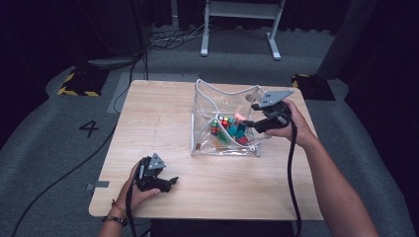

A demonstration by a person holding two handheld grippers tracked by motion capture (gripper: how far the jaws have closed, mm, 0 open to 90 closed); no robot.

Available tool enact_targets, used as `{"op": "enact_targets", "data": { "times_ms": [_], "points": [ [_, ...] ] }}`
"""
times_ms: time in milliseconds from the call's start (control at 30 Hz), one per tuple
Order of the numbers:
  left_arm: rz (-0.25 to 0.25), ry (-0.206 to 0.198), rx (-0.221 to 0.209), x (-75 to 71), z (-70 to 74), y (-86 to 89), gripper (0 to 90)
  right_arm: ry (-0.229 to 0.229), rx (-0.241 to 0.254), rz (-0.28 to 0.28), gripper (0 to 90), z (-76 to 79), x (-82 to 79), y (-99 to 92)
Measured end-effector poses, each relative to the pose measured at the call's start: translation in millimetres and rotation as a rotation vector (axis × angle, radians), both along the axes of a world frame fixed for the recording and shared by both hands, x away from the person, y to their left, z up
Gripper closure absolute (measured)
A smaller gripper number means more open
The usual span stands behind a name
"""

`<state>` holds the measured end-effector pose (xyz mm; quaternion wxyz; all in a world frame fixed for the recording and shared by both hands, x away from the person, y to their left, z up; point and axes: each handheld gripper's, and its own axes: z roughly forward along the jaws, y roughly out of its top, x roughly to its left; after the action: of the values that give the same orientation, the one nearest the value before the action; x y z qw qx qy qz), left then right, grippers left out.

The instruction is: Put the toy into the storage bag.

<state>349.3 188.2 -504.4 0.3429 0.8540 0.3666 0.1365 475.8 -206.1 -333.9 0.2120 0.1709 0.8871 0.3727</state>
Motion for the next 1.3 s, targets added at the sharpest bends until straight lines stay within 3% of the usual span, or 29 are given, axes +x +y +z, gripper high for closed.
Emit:
{"op": "enact_targets", "data": {
  "times_ms": [300, 733, 900, 967, 1300],
  "points": [
    [0.0, 0.0, 0.0, 0.0, 0.0, 0.0, 15.2, -0.045, 0.083, -0.103, 27.9, 11.8, -8.4, -23.5],
    [0.0, 0.0, 0.001, 0.0, 0.0, 0.0, 15.1, -0.063, 0.165, -0.146, 27.9, 19.9, -31.0, -53.9],
    [0.0, 0.0, 0.0, 0.0, 0.0, 0.0, 15.2, -0.1, 0.161, -0.155, 28.5, 17.9, -40.2, -62.4],
    [0.0, 0.002, -0.002, -0.1, -0.1, -0.1, 15.2, -0.091, 0.182, -0.151, 28.5, 16.3, -44.6, -66.7],
    [0.0, 0.0, 0.001, 0.0, 0.0, 0.0, 15.2, -0.095, 0.171, -0.176, 28.5, -0.6, -62.5, -84.3]
  ]
}}
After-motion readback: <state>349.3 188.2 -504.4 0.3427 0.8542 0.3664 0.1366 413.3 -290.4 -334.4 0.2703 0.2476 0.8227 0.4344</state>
